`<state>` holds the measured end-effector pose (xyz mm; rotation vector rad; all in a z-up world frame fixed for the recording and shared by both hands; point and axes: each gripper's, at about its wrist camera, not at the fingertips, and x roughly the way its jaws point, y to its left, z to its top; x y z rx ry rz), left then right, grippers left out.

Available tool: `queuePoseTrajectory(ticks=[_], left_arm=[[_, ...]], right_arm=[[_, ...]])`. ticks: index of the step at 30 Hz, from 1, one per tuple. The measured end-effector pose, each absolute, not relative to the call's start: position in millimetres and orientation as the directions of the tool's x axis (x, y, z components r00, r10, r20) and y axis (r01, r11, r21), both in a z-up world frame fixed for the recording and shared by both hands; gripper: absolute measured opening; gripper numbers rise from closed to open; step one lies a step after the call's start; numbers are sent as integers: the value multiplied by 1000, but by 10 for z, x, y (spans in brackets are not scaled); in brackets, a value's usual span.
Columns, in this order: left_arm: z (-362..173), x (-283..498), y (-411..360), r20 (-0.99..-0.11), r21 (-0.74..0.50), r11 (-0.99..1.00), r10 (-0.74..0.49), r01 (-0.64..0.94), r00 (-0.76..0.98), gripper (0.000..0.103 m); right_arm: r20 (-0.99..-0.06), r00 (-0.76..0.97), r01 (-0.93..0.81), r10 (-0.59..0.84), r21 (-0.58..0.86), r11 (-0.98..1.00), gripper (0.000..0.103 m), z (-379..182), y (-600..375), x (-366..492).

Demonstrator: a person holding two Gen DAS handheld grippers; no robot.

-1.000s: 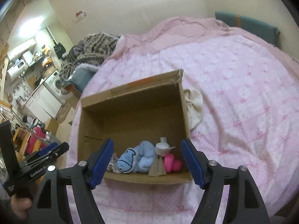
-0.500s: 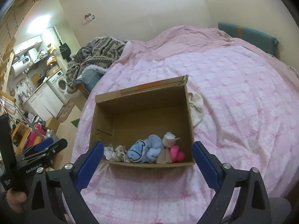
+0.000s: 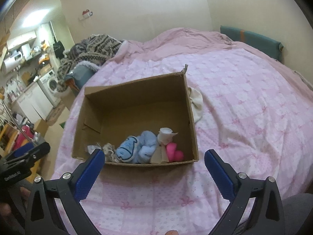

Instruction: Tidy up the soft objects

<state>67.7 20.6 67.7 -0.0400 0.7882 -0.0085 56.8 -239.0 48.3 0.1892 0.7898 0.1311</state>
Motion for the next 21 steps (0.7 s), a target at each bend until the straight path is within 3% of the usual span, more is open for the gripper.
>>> queuePoseTrajectory(ticks=[21], left_arm=[[614,665,93,-725,-42,998,-59,41,686,102]], right_arm=[[-711,685,-52,158,169,984,103,421,-2314,605]])
